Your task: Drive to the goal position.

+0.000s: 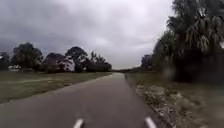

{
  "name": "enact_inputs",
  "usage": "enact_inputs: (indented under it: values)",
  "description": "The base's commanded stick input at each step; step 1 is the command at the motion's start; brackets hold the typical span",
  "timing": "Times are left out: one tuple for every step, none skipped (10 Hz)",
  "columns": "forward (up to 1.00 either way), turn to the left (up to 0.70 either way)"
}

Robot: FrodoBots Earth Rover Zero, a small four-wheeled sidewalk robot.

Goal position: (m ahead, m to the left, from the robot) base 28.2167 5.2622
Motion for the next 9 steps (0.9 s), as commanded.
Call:
enact_inputs:
  values:
    - [0.84,0.03]
    - [0.84,0.03]
    - [0.84,0.03]
    - [0.84,0.03]
    - [0.84,0.03]
    - [0.84,0.03]
    - [0.84,0.03]
    - [0.84,0.03]
    - [0.84,0.03]
